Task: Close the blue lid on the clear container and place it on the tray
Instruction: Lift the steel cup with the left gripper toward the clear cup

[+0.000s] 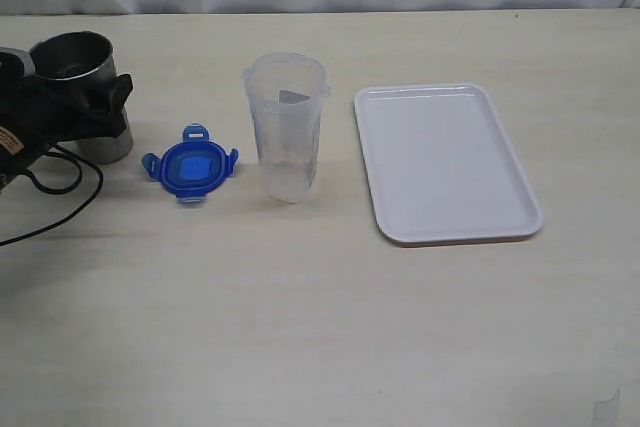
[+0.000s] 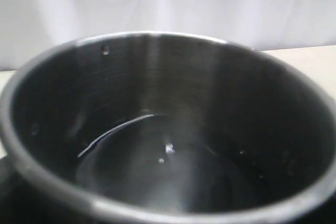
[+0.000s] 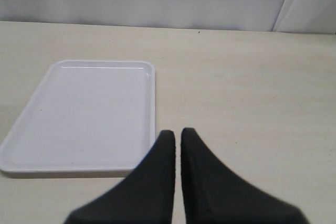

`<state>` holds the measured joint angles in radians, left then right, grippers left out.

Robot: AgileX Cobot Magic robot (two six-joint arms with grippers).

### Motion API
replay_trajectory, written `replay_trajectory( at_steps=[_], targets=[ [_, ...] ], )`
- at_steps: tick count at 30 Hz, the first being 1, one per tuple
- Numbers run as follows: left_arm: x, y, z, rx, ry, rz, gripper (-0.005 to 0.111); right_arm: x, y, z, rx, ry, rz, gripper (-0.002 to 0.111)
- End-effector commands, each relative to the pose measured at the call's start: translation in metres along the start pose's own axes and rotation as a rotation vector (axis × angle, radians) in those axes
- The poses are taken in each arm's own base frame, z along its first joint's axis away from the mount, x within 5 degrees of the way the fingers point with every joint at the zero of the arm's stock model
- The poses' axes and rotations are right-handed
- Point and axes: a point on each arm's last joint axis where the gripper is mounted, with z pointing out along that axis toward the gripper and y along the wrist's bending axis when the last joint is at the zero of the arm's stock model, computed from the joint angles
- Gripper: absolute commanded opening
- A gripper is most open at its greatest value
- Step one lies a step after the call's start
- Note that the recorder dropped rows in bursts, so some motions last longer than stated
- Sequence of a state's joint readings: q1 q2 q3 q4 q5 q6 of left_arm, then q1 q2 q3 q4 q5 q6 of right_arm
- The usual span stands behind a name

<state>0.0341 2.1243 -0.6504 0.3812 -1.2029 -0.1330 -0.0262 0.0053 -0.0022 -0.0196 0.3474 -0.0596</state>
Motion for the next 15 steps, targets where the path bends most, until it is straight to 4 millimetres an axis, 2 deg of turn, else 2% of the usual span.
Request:
replay_trajectory(
  at_steps=[1,14,15],
  targets=[
    [0.004,-0.001,0.001,0.018,0.041,-0.014,0.0,0.0,0.0,0.0,0.005,-0.008,0.005,0.004],
    [-0.002,-0.002,0.0,0.032,-0.018,-0.012,0.0,0.0,0.0,0.0,0.005,-0.008,0.005,0.004],
    [-0.008,-0.002,0.0,0.027,-0.034,-0.006,0.0,0.0,0.0,0.0,0.005,-0.008,0.005,0.004]
  ],
)
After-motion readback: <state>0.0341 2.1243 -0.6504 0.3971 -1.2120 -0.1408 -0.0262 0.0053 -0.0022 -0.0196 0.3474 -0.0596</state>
